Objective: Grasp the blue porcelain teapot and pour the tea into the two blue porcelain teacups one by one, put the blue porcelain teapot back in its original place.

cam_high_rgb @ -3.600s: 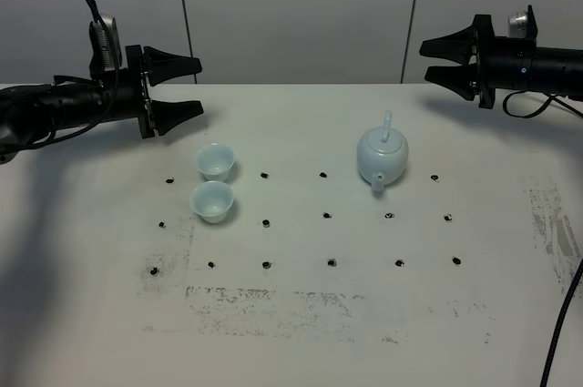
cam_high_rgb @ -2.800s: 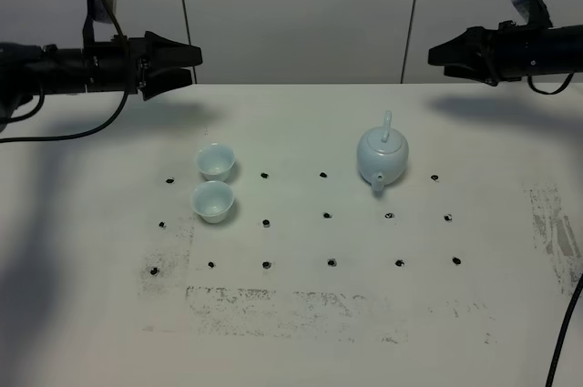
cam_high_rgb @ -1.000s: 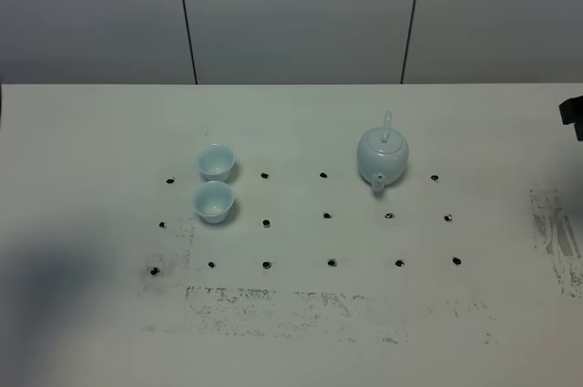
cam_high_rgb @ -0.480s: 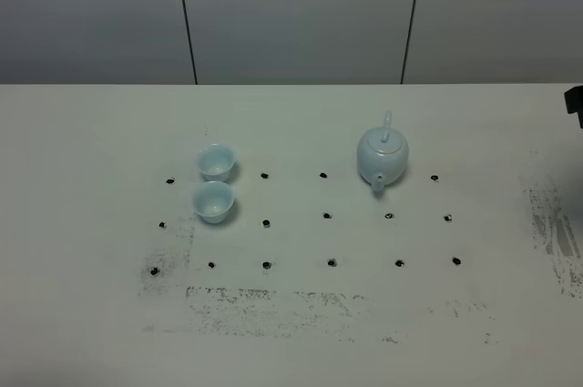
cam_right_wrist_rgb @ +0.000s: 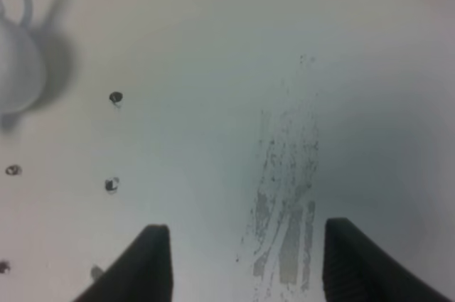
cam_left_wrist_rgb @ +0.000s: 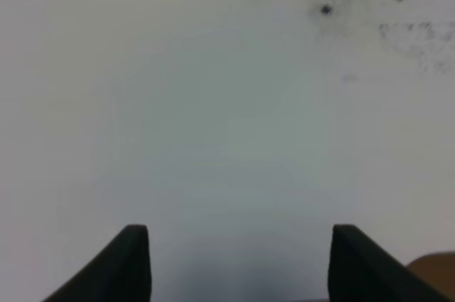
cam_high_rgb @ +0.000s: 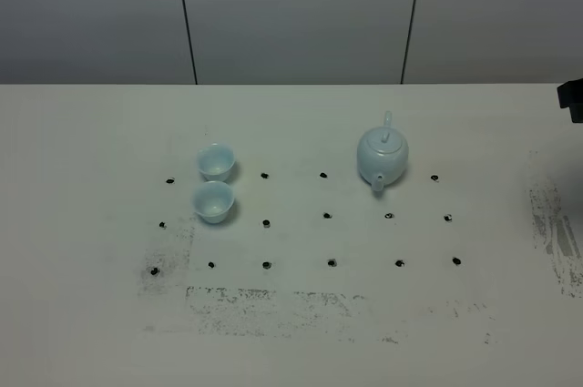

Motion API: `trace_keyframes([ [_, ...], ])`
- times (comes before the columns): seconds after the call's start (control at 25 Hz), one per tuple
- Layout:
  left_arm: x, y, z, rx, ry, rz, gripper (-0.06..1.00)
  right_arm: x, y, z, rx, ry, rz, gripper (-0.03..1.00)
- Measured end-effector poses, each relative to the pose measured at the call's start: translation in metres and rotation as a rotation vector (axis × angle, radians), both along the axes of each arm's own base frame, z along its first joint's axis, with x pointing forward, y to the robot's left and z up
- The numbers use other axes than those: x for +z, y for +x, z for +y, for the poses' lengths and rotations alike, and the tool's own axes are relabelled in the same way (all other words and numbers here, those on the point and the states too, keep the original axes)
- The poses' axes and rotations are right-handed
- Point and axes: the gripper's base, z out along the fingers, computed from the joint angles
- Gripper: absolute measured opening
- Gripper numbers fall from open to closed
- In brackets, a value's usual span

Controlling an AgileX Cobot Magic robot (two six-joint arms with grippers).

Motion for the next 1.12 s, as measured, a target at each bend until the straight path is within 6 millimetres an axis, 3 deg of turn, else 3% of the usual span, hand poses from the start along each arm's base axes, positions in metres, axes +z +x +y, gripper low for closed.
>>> trace_keyframes([
  [0.2, 0.001, -0.007, 0.001, 0.052, -0.037, -0.067, 0.51, 0.001, 0.001, 0.0, -0.001, 0.0, -0.01, 0.45],
  [0.52, -0.001, -0.009, 0.0, -0.044, -0.049, -0.07, 0.51, 0.001, 0.002, 0.0, -0.002, 0.001, -0.02, 0.43],
  [1.12, 0.0, -0.019, 0.0, -0.051, -0.048, -0.139, 0.51, 0.001, 0.002, 0.0, 0.001, 0.002, -0.023, 0.42],
])
